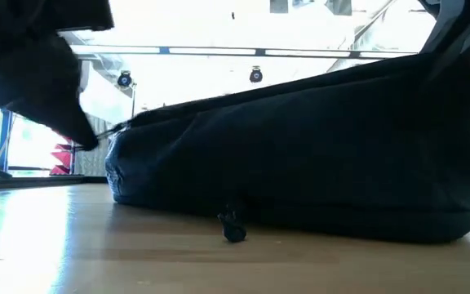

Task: Unpack backpack
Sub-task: Open the blue backpack

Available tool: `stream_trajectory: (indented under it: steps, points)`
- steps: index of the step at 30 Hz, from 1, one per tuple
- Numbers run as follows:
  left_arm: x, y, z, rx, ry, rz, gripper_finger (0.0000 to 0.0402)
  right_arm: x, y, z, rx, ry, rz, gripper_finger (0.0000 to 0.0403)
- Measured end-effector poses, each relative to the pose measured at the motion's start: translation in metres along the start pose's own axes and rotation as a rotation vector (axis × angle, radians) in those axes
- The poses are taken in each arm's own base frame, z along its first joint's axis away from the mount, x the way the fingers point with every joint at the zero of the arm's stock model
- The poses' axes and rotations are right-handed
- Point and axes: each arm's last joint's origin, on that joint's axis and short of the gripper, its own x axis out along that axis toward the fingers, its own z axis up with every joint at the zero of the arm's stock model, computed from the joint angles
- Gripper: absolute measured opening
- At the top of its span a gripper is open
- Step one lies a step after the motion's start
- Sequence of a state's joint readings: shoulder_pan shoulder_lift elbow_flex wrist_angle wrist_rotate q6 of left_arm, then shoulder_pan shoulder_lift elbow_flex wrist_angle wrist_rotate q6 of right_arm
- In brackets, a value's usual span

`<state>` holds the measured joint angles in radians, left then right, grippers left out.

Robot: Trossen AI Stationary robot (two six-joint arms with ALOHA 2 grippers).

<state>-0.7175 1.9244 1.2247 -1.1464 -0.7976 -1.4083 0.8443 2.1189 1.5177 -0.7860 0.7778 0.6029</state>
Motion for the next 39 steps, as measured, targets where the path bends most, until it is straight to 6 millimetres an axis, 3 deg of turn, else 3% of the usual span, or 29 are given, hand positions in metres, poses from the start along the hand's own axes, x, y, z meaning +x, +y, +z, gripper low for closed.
stream_trajectory:
  steps: [7, 13, 18, 23, 28, 31, 35, 39]
  points:
    - [-0.006, 0.032, -0.001, 0.055, -0.016, 0.252, 0.0, 0.0, 0.0, 0.002, 0.004, -0.023, -0.015, 0.0]
    - [-0.02, 0.03, -0.004, 0.196, -0.003, 0.236, 0.0013, 0.006, 0.003, 0.019, 0.017, -0.103, 0.08, 0.0]
    - [-0.039, 0.028, -0.012, 0.26, -0.05, 0.196, 0.0058, 0.021, 0.003, 0.044, 0.073, -0.228, 0.193, 0.0009]
    - [-0.047, 0.026, -0.018, 0.209, -0.133, 0.158, 0.0115, 0.034, -0.011, 0.073, 0.014, -0.37, 0.355, 0.0069]
    - [-0.047, 0.025, -0.017, 0.16, -0.18, 0.141, 0.0149, 0.023, -0.023, 0.097, -0.217, -0.434, 0.329, 0.0154]
    - [-0.047, 0.024, -0.017, 0.154, -0.182, 0.136, 0.0155, 0.01, -0.028, 0.102, -0.339, -0.365, 0.261, 0.0193]
    - [-0.046, 0.022, -0.017, 0.157, -0.198, 0.124, 0.0156, -0.008, -0.036, 0.104, -0.359, -0.247, 0.238, 0.0228]
    - [-0.044, 0.018, -0.018, 0.145, -0.212, 0.113, 0.0156, -0.007, -0.037, 0.093, -0.35, -0.133, 0.285, 0.0244]
